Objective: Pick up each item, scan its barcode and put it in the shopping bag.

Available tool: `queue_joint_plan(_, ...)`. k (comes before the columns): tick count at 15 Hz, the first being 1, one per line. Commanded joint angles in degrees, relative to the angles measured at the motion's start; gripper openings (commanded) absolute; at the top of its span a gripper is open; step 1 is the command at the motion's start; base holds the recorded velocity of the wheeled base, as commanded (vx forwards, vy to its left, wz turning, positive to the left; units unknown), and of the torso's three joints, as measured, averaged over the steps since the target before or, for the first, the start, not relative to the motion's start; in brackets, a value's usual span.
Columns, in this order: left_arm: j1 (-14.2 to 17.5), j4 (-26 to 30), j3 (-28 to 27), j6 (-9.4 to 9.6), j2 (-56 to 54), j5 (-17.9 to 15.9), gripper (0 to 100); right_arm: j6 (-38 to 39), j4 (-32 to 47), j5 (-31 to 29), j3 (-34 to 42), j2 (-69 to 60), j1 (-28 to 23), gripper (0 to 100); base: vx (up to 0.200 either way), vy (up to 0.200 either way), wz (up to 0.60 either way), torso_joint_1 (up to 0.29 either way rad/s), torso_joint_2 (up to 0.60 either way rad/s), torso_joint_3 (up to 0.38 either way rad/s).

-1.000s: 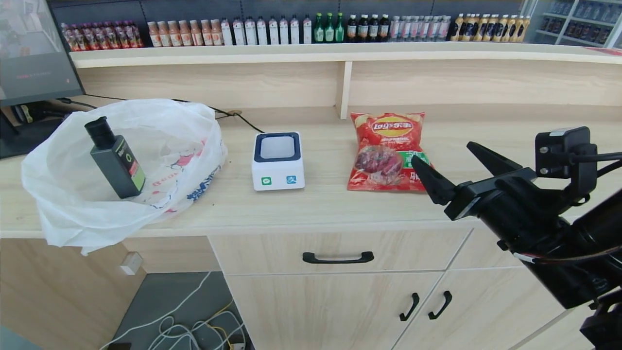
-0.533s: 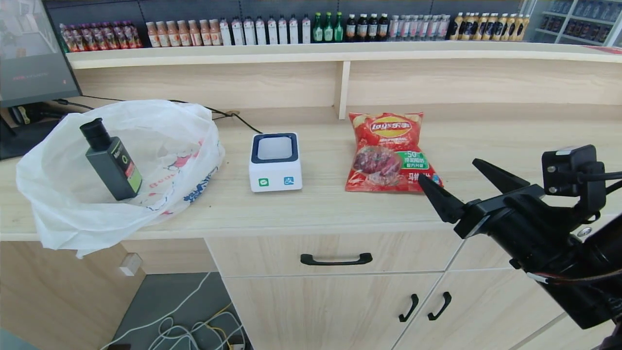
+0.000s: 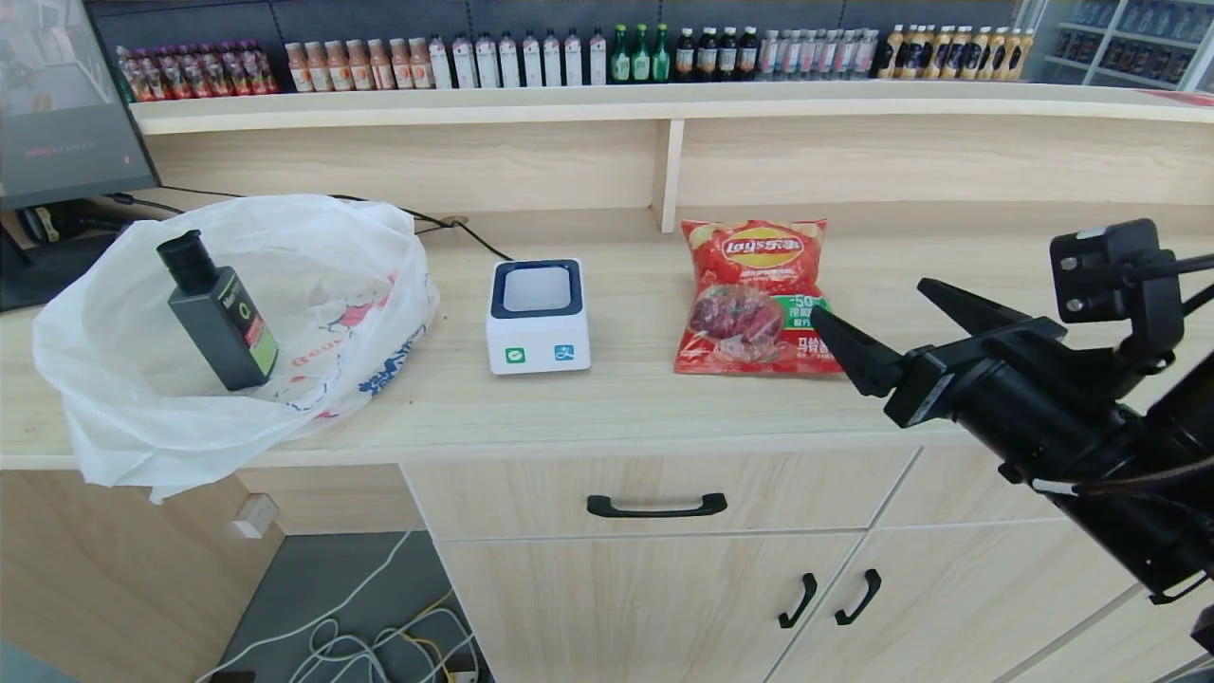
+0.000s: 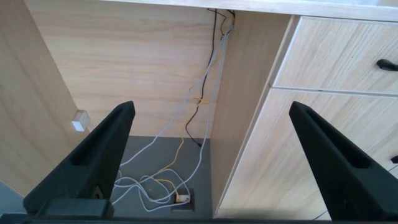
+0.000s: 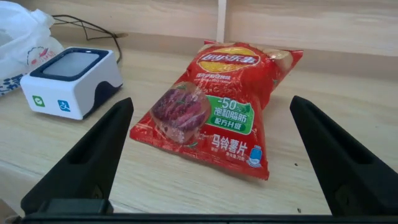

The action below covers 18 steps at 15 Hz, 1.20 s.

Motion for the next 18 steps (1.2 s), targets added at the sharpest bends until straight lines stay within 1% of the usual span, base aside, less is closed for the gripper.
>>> queue_joint_plan(1,0.0,0.0,0.0,0.0,-0.02,-0.02,100,0.34,7.17,0.17,-5.84,-3.84,0.48,100,0.0,0.0,0.0,0.0,0.0,0.0)
queue_joint_plan(2,0.0,0.0,0.0,0.0,-0.02,-0.02,100,0.51,13.24,0.34,-6.9,-5.78,1.18,100,0.0,0.0,0.0,0.0,0.0,0.0)
queue_joint_plan(3,0.0,0.0,0.0,0.0,-0.02,0.06,100,1.57,17.1,0.52,-9.27,-6.13,1.8,100,0.0,0.0,0.0,0.0,0.0,0.0)
queue_joint_plan(5,0.0,0.0,0.0,0.0,-0.02,0.06,100,2.97,22.73,0.43,-15.95,-5.78,2.59,100,0.0,0.0,0.0,0.0,0.0,0.0)
queue_joint_plan(7,0.0,0.0,0.0,0.0,-0.02,-0.02,100,4.91,31.61,0.25,-22.1,-6.13,5.05,100,0.0,0.0,0.0,0.0,0.0,0.0)
queue_joint_plan(8,0.0,0.0,0.0,0.0,-0.02,-0.02,100,6.23,34.16,0.17,-23.86,-6.13,5.4,100,0.0,0.0,0.0,0.0,0.0,0.0)
queue_joint_plan(9,0.0,0.0,0.0,0.0,-0.02,-0.02,100,7.54,36.09,0.52,-26.14,-5.6,6.63,100,0.0,0.0,0.0,0.0,0.0,0.0)
queue_joint_plan(10,0.0,0.0,0.0,0.0,-0.02,-0.02,100,11.5,35.91,0.43,-28.78,-3.49,10.41,100,0.0,0.0,0.0,0.0,0.0,0.0)
queue_joint_plan(11,0.0,0.0,0.0,0.0,-0.02,0.06,100,15.98,35.83,-0.63,-31.24,-1.56,12.17,100,0.0,0.0,0.0,0.0,0.0,0.0)
queue_joint_plan(12,0.0,0.0,0.0,0.0,-0.02,-0.02,100,17.91,36.0,-3.26,-33.17,-0.33,13.13,100,0.0,0.0,0.0,0.0,0.0,0.0)
queue_joint_plan(13,0.0,0.0,0.0,0.0,-0.02,0.06,100,18.27,36.09,-5.99,-36.07,2.22,13.66,100,0.0,0.0,0.0,0.0,0.0,0.0)
queue_joint_plan(14,0.0,0.0,0.0,0.0,-0.02,0.06,100,18.18,36.62,-6.43,-40.47,4.95,13.4,100,0.0,0.0,0.0,0.0,0.0,0.0)
queue_joint_plan(15,0.0,0.0,0.0,0.0,-0.02,0.06,100,17.12,39.6,-6.51,-45.48,7.67,11.73,100,0.0,0.0,0.0,0.0,0.0,0.0)
queue_joint_plan(16,0.0,0.0,0.0,0.0,-0.02,0.06,100,16.24,45.14,-6.43,-51.37,9.16,11.02,100,0.0,0.0,0.0,0.0,0.0,0.0)
queue_joint_plan(17,0.0,0.0,0.0,0.0,-0.02,-0.02,100,16.33,50.41,-6.25,-54.88,9.6,10.76,100,0.0,0.0,0.0,0.0,0.0,0.0)
queue_joint_plan(18,0.0,0.0,0.0,0.0,-0.02,-0.02,100,16.42,59.73,-5.72,-59.98,9.96,9.88,100,0.0,0.0,0.0,0.0,0.0,0.0)
